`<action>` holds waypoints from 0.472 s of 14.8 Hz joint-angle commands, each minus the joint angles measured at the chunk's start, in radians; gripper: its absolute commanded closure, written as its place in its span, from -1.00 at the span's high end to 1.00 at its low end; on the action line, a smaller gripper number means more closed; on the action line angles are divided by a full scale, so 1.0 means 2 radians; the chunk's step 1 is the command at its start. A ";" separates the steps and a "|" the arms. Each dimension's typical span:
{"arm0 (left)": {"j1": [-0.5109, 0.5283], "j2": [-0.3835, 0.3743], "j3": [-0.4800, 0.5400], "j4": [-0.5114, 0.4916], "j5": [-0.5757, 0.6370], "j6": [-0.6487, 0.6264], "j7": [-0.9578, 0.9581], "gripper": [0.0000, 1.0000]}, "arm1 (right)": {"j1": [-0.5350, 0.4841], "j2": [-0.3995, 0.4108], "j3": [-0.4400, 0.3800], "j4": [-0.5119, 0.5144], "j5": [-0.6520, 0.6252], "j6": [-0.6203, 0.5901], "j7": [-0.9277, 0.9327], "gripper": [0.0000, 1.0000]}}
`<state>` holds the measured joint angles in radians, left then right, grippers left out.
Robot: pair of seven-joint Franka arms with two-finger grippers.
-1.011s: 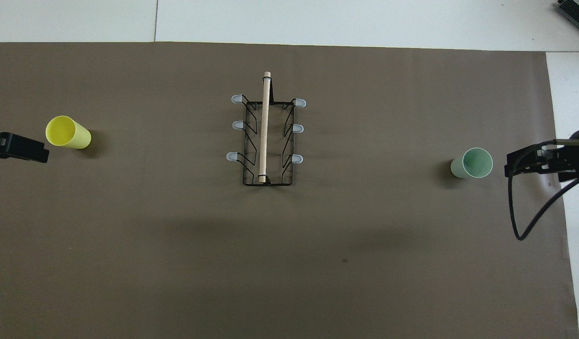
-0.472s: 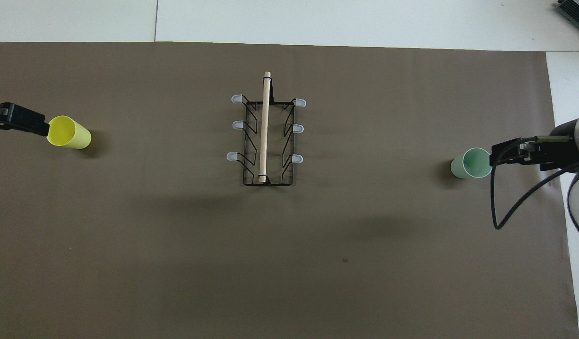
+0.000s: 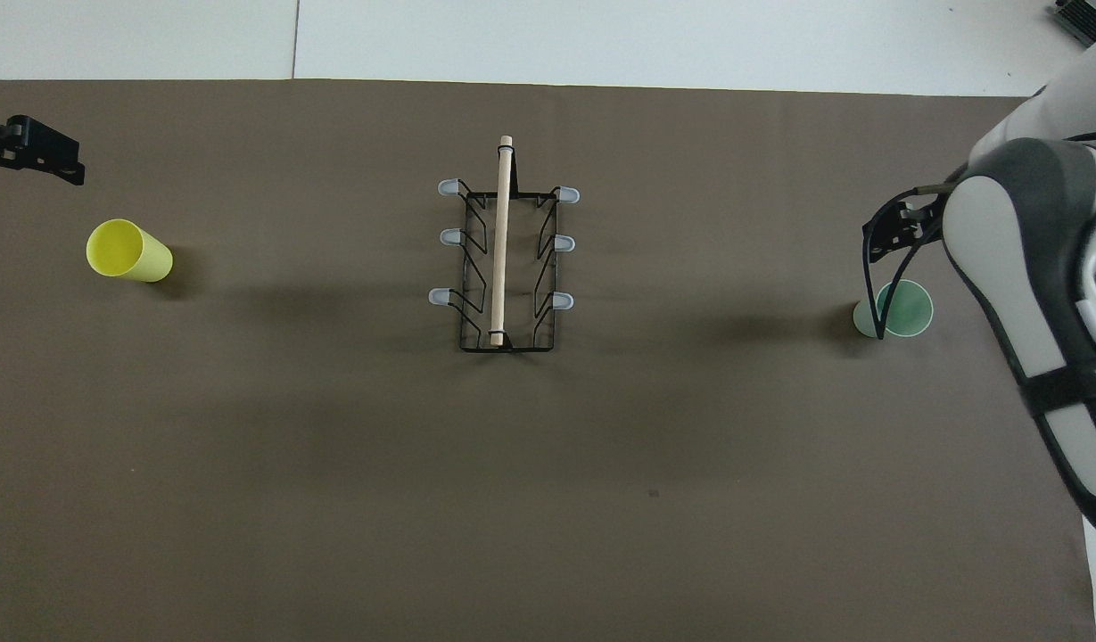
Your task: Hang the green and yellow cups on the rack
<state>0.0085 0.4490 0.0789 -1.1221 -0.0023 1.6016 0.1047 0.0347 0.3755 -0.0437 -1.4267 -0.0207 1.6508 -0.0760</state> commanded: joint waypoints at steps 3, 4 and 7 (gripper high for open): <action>0.036 0.059 0.001 0.039 -0.046 0.029 -0.055 1.00 | 0.012 0.075 0.036 0.032 -0.104 0.013 -0.089 1.00; 0.042 0.068 0.000 0.039 -0.050 0.031 -0.083 1.00 | 0.032 0.081 0.038 0.020 -0.145 0.013 -0.101 1.00; 0.059 0.084 0.000 0.039 -0.087 0.032 -0.189 1.00 | 0.052 0.066 0.039 -0.057 -0.208 0.037 -0.180 1.00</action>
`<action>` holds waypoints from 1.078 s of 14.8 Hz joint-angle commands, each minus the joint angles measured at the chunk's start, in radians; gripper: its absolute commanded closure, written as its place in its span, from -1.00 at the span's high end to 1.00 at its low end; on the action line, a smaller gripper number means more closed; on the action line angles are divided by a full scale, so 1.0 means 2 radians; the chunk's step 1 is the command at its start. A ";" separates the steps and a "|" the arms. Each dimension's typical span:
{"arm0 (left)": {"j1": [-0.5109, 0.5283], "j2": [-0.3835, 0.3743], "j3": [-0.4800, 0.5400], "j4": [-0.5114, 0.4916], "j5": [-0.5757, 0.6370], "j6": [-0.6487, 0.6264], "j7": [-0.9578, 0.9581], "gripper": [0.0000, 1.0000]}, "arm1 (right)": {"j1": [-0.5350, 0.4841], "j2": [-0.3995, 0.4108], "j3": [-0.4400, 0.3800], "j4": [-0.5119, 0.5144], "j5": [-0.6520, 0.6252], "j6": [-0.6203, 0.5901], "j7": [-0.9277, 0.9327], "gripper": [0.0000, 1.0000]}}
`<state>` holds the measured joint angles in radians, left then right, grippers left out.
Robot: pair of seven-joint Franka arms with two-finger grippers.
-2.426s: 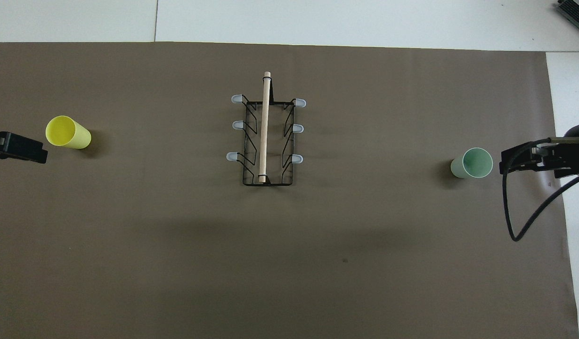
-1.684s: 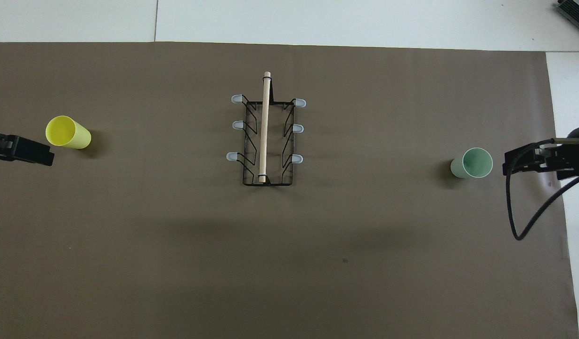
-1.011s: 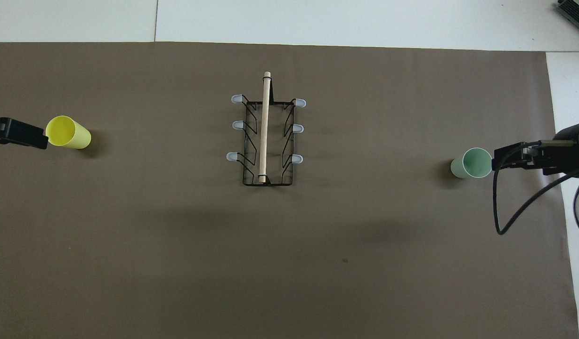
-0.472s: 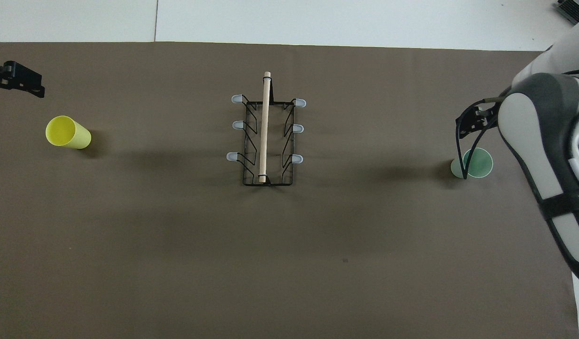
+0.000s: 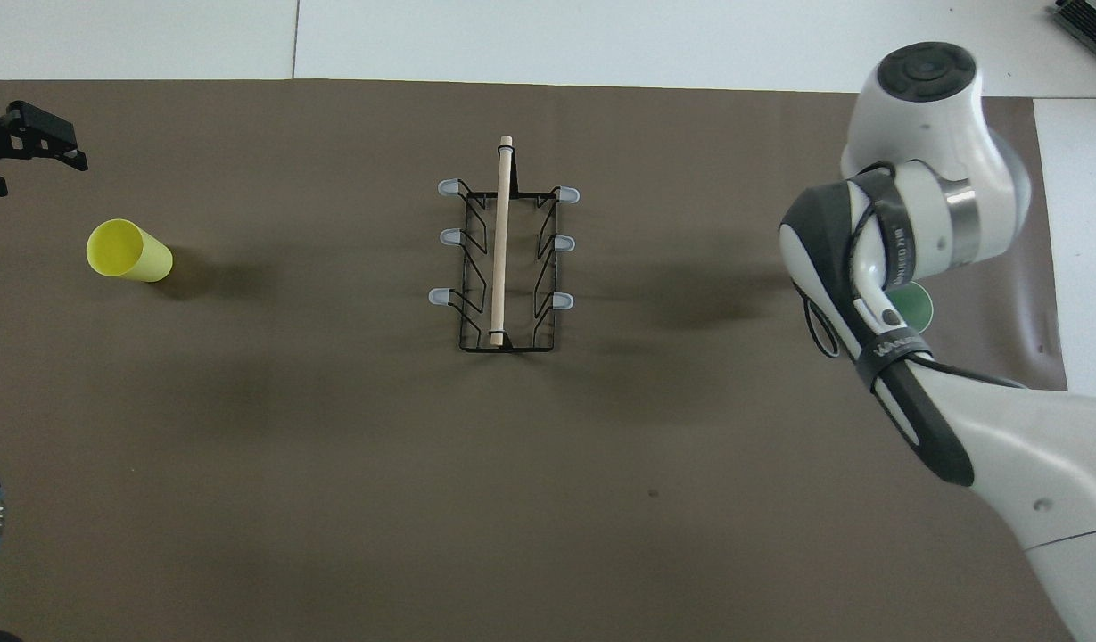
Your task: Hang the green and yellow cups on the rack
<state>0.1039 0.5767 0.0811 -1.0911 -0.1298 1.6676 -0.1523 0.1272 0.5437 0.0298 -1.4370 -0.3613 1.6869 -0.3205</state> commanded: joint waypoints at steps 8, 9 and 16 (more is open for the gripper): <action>0.056 0.062 -0.001 0.014 -0.078 0.026 -0.257 1.00 | 0.035 -0.078 0.010 -0.207 -0.219 0.082 -0.206 1.00; 0.066 0.062 -0.001 0.007 -0.092 0.036 -0.283 1.00 | 0.038 -0.083 0.010 -0.223 -0.238 0.086 -0.219 1.00; 0.114 0.061 -0.003 -0.075 -0.198 0.120 -0.460 1.00 | 0.052 -0.085 0.010 -0.286 -0.373 0.098 -0.246 1.00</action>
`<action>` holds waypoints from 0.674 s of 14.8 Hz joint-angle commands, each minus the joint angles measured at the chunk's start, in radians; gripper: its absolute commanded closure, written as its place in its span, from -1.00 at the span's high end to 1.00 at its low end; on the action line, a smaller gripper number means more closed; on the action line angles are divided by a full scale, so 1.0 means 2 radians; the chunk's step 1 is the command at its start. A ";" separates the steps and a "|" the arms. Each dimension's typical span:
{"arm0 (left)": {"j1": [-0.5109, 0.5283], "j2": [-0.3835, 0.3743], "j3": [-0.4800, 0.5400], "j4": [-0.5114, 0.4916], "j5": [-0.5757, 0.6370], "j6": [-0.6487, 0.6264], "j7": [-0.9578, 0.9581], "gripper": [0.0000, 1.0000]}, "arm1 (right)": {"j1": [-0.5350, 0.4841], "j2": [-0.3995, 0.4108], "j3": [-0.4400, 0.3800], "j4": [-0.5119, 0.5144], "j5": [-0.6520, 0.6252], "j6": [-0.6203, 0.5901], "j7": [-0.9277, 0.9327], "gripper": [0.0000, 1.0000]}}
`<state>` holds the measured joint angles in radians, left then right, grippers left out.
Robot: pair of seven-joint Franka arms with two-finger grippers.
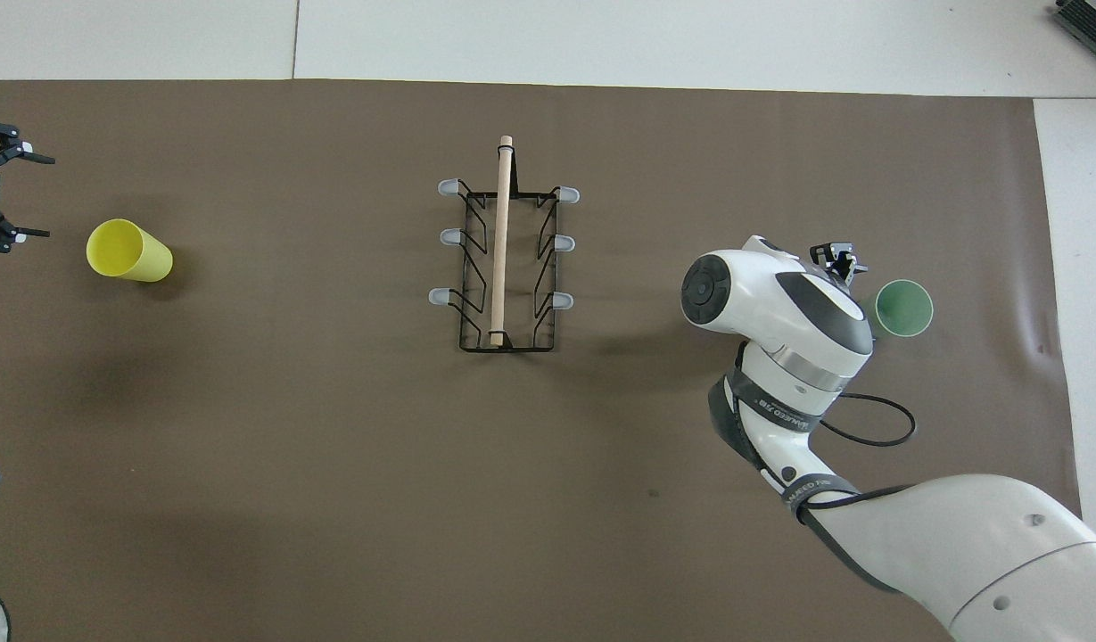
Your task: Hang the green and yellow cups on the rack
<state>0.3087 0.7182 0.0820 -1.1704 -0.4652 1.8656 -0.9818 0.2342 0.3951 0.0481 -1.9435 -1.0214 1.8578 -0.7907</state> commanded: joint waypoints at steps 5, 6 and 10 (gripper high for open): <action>0.023 -0.050 -0.003 -0.139 -0.084 0.071 -0.127 1.00 | 0.006 0.007 0.001 -0.041 -0.094 0.018 0.000 1.00; 0.030 -0.057 -0.003 -0.155 -0.104 0.071 -0.127 1.00 | 0.006 0.007 0.001 -0.048 -0.107 0.018 0.005 1.00; 0.034 -0.096 -0.004 -0.255 -0.193 0.105 -0.115 1.00 | 0.001 0.004 0.001 -0.062 -0.127 0.017 0.049 1.00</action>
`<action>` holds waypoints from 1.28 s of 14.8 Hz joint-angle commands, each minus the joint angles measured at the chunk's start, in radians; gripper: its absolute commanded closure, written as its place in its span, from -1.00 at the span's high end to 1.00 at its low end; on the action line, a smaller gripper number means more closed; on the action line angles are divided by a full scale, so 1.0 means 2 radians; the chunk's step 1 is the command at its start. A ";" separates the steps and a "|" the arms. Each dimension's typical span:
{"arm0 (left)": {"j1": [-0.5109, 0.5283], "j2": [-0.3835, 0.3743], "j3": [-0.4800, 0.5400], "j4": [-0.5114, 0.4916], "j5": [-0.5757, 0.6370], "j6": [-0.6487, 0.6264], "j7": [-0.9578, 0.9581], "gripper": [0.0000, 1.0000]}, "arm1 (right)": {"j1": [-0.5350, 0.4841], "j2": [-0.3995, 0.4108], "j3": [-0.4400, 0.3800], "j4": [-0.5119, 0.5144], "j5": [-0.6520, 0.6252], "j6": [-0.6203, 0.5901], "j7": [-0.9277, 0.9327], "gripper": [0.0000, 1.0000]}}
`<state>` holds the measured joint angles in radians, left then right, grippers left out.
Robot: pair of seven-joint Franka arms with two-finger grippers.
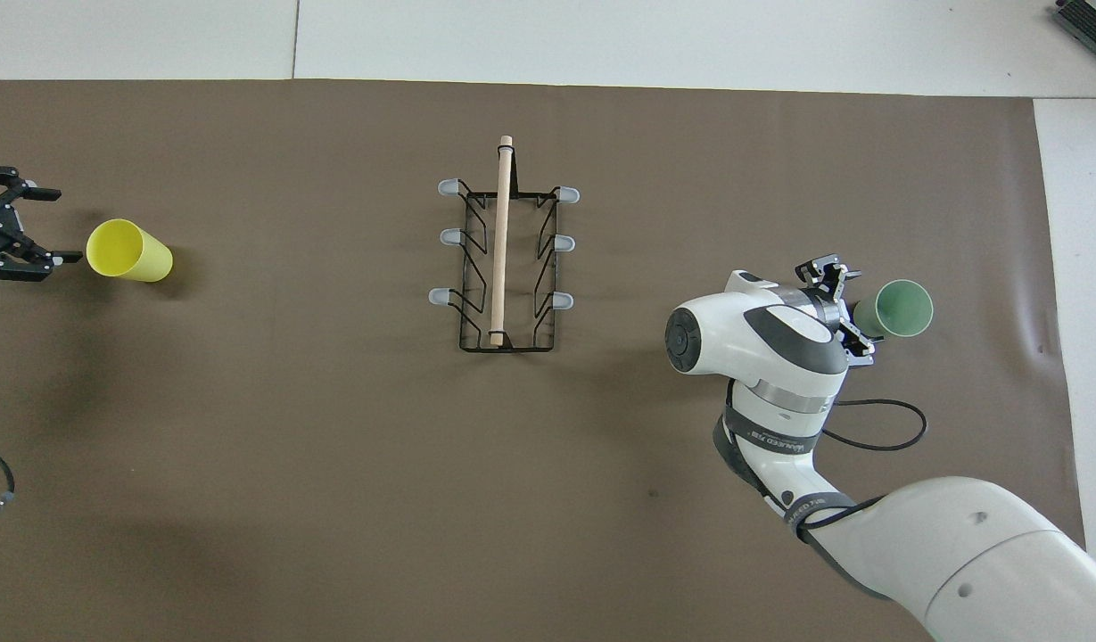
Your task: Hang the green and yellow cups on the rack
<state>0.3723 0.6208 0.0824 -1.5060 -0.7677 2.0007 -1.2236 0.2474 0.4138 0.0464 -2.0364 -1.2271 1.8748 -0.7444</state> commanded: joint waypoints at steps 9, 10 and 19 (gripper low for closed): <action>-0.037 -0.070 -0.008 -0.190 -0.190 0.138 0.084 1.00 | -0.019 0.000 0.001 -0.028 -0.080 0.010 0.065 1.00; -0.037 -0.073 -0.010 -0.194 -0.211 0.139 0.099 1.00 | -0.021 0.002 0.001 -0.033 -0.083 0.010 0.072 1.00; -0.041 -0.092 -0.014 -0.242 -0.305 0.125 0.207 1.00 | -0.036 -0.001 0.001 -0.053 -0.114 0.015 0.093 0.98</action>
<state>0.3005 0.4925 0.0491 -1.9009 -1.3113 2.2558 -0.9161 0.1926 0.4180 0.0418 -2.1253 -1.4143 1.8870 -0.5845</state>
